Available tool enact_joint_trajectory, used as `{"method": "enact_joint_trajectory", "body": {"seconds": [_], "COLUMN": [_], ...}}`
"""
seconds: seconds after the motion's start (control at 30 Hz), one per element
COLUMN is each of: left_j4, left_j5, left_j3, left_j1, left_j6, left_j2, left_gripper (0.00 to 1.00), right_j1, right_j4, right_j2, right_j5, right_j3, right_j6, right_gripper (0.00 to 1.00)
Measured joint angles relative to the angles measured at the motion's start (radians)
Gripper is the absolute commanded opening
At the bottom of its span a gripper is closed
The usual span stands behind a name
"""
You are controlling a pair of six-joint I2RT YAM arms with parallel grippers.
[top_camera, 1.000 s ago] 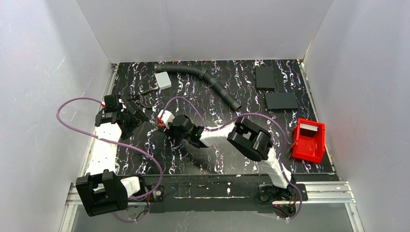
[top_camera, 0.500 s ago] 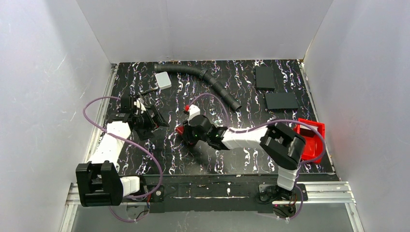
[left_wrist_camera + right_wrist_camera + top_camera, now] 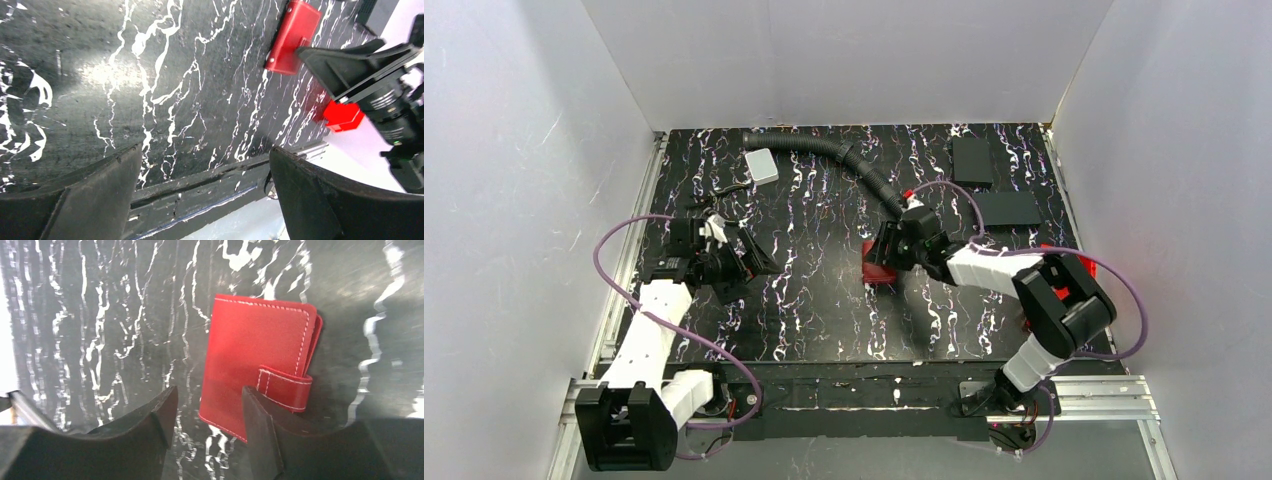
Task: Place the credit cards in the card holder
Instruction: Move the card holder to the center of the board, then turn over the card holder at the center of the board.
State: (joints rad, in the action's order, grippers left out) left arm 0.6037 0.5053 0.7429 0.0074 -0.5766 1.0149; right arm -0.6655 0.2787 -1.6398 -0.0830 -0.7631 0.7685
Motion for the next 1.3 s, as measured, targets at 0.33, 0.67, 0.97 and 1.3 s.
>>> {"method": "enact_joint_trajectory", "body": {"seconds": [0.33, 0.67, 0.97, 1.3], "left_j4": [0.029, 0.06, 0.05, 0.039], "left_j5": [0.004, -0.124, -0.174, -0.174], "left_j3": [0.025, 0.146, 0.114, 0.114], "left_j1": [-0.053, -0.066, -0.097, -0.109], "left_j6": [0.034, 0.153, 0.19, 0.2], "left_j2": [0.051, 0.115, 0.115, 0.137], "left_gripper": [0.98, 0.98, 0.98, 0.98], "right_j1": [-0.14, -0.254, -0.274, -0.274], "right_j4": [-0.331, -0.539, -0.577, -0.554], "right_j2": [0.109, -0.006, -0.117, -0.176], "right_j5": [0.202, 0.685, 0.76, 0.748], "right_j3": [-0.172, -0.311, -0.373, -0.363], "right_j6": [-0.408, -0.378, -0.341, -0.275], "right_gripper": [0.89, 0.91, 0.9, 0.93]}}
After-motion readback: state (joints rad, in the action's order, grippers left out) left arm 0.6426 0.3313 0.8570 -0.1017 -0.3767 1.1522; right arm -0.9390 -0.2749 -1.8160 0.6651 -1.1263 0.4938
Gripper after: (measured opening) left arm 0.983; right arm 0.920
